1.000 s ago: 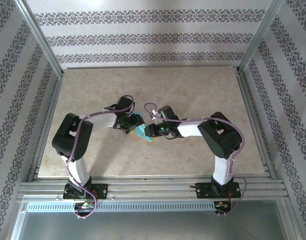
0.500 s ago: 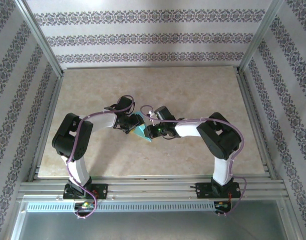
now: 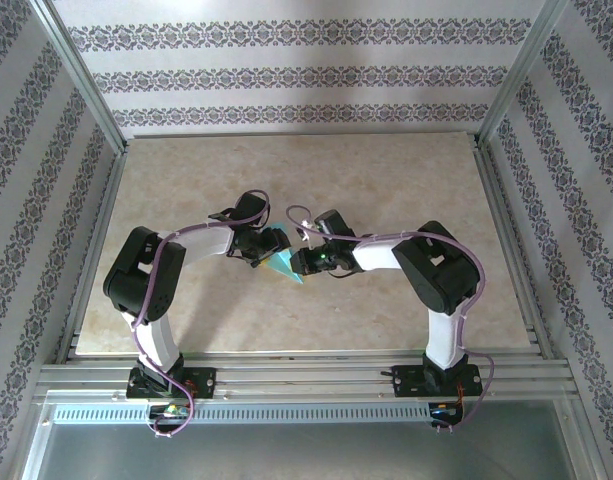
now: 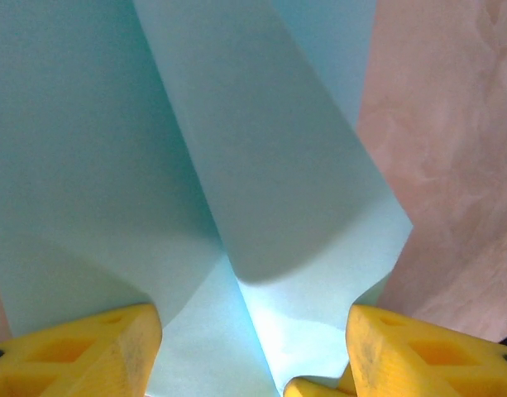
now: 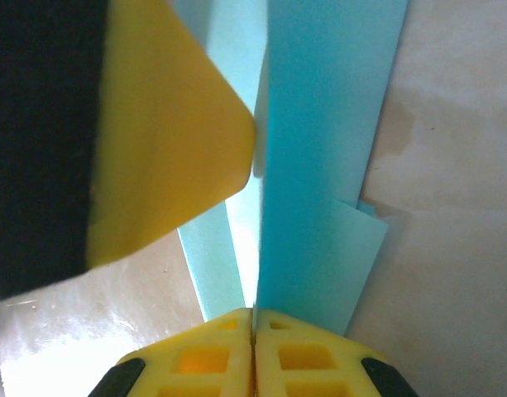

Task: Fold a paper plane with a square sheet of paper (pick it up from the middle)
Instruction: Fourth fold the wing at the center of the table.

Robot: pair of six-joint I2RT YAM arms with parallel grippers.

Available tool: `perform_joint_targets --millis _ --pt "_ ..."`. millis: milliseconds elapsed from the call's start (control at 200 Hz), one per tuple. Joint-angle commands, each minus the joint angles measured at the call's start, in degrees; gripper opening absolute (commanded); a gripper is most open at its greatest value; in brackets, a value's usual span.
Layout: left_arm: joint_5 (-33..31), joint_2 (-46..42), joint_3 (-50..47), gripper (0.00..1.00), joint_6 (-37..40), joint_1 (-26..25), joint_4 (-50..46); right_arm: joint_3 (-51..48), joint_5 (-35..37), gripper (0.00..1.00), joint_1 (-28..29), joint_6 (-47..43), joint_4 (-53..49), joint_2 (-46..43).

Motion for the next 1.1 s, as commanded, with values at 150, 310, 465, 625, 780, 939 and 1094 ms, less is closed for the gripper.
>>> perform_joint_targets --millis 150,310,465,625,780,939,1094 --pt "1.39 -3.74 -2.02 0.63 4.76 -0.51 2.59 -0.45 -5.01 0.1 -1.79 3.94 1.93 1.9" --pt "1.74 -3.97 -3.0 0.55 4.41 -0.59 4.0 -0.51 -6.16 0.1 -2.28 5.5 2.87 2.65" --pt "1.93 -2.09 -2.29 0.48 4.53 -0.78 3.2 -0.2 -7.36 0.1 -2.72 6.8 3.56 3.31" --pt "0.53 -0.57 -1.96 0.46 4.77 -1.22 1.78 0.33 -8.38 0.11 -3.16 7.95 3.78 4.14" --pt "0.56 1.34 -1.26 0.51 4.86 -1.29 1.14 0.52 -8.73 0.11 -3.31 8.26 3.7 4.41" --pt "-0.9 2.27 -0.68 0.53 4.42 -1.43 -0.73 0.52 -8.65 0.13 -3.34 8.35 3.57 4.34" --pt "-4.22 3.67 0.71 0.52 4.02 -1.59 -6.07 0.14 -7.97 0.16 -3.43 8.35 3.48 3.34"
